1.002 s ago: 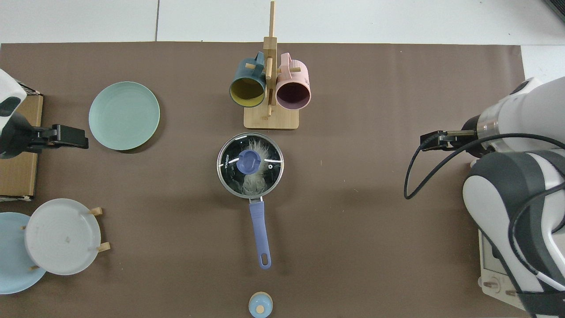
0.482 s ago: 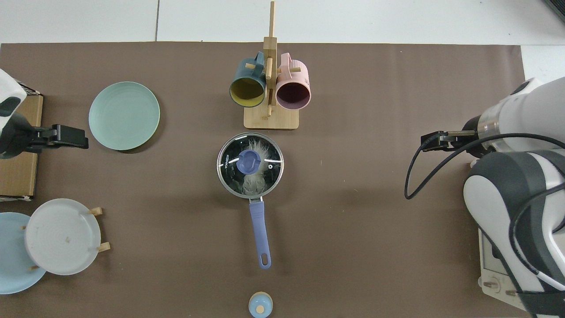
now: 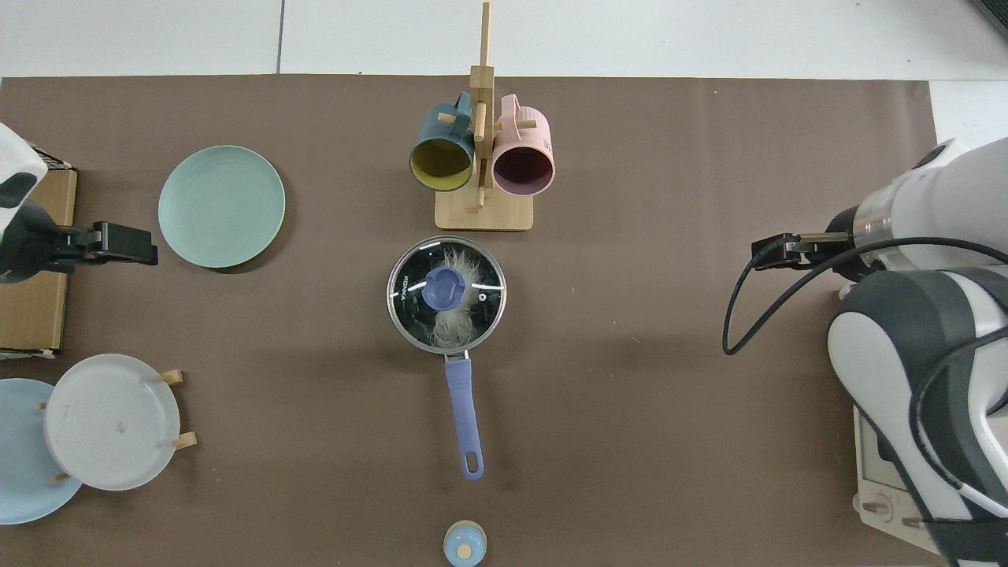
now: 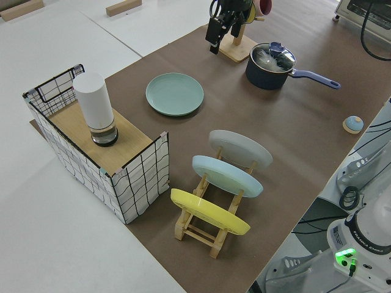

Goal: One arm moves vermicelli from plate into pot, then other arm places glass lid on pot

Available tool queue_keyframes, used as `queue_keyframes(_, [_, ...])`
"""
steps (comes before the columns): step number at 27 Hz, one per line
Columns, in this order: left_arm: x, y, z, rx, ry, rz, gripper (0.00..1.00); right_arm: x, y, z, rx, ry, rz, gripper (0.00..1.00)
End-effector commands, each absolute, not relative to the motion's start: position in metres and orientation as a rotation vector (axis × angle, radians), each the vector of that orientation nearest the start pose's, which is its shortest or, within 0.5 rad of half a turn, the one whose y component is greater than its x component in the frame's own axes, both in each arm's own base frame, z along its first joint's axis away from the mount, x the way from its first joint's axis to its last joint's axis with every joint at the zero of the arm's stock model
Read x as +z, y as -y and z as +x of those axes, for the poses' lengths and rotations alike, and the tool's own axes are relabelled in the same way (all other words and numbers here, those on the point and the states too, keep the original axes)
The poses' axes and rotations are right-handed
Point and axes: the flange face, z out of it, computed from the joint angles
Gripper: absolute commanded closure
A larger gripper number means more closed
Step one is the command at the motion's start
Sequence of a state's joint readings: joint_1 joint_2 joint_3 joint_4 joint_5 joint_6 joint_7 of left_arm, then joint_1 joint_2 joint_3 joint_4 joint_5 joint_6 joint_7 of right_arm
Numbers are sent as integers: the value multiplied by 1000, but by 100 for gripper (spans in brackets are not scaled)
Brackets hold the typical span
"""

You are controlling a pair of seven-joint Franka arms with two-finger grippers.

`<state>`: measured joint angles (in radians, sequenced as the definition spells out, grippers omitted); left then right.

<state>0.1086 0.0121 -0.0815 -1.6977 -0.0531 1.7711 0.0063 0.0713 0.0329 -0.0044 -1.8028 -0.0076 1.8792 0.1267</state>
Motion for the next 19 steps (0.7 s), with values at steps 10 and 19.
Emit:
queue_keyframes(10, [579, -10, 569, -100, 36, -3193, 0, 525, -36, 572, -29, -67, -3140, 0])
queue_keyframes(19, [579, -10, 569, -100, 36, -3193, 0, 538, -31, 570, -48, -53, -3139, 0])
